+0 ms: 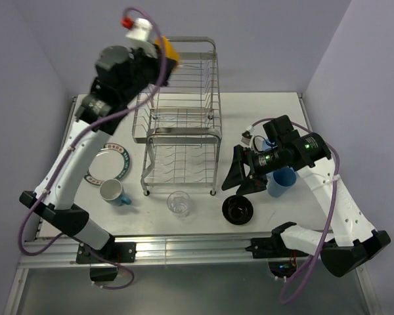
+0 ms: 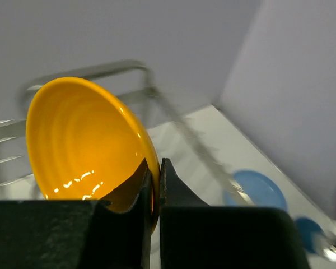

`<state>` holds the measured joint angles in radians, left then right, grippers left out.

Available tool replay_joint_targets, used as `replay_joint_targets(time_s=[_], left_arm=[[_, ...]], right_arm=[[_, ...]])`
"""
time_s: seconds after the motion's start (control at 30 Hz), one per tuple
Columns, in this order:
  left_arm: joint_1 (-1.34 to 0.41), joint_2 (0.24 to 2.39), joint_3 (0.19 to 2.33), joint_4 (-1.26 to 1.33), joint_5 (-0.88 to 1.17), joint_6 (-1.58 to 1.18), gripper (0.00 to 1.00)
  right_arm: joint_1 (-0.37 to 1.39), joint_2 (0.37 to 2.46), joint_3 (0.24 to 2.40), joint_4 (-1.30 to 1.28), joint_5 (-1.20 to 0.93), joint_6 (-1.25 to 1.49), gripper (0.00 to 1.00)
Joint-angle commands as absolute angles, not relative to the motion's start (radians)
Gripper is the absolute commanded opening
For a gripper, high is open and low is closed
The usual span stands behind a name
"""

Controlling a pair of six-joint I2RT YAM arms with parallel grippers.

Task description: Load the mixed dishes into the dish rack

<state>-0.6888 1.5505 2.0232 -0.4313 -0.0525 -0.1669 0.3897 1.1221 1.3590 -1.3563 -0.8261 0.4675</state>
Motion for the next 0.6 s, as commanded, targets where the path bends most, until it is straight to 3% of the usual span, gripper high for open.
replay_joint_targets(time_s=[0.0, 0.23, 0.4, 0.5, 0.57], left_arm=[[-0.426, 1.364, 2.014, -0.139, 0.228, -0.323, 0.00], [0.039, 1.310, 1.792, 0.138, 0.503, -0.544, 0.00], [0.323, 1.322, 1.579, 0.368, 0.711, -0.875, 0.00], [0.435, 1.386, 1.401, 0.773, 0.859, -1.246, 0.00], [0.472, 1.472, 1.321, 1.198, 0.908, -1.556, 0.00]], right_arm=[[0.382, 1.101, 1.362, -1.450, -0.810, 0.430, 0.81], [0.382, 1.112, 1.344, -1.450, -0.810, 0.413, 0.80], [0.380, 1.140, 1.364, -1.450, -0.805, 0.410, 0.79], [0.382, 1.152, 1.358, -1.450, -0.804, 0.410, 0.79], [0.382, 1.155, 1.353, -1.450, -0.802, 0.408, 0.79]])
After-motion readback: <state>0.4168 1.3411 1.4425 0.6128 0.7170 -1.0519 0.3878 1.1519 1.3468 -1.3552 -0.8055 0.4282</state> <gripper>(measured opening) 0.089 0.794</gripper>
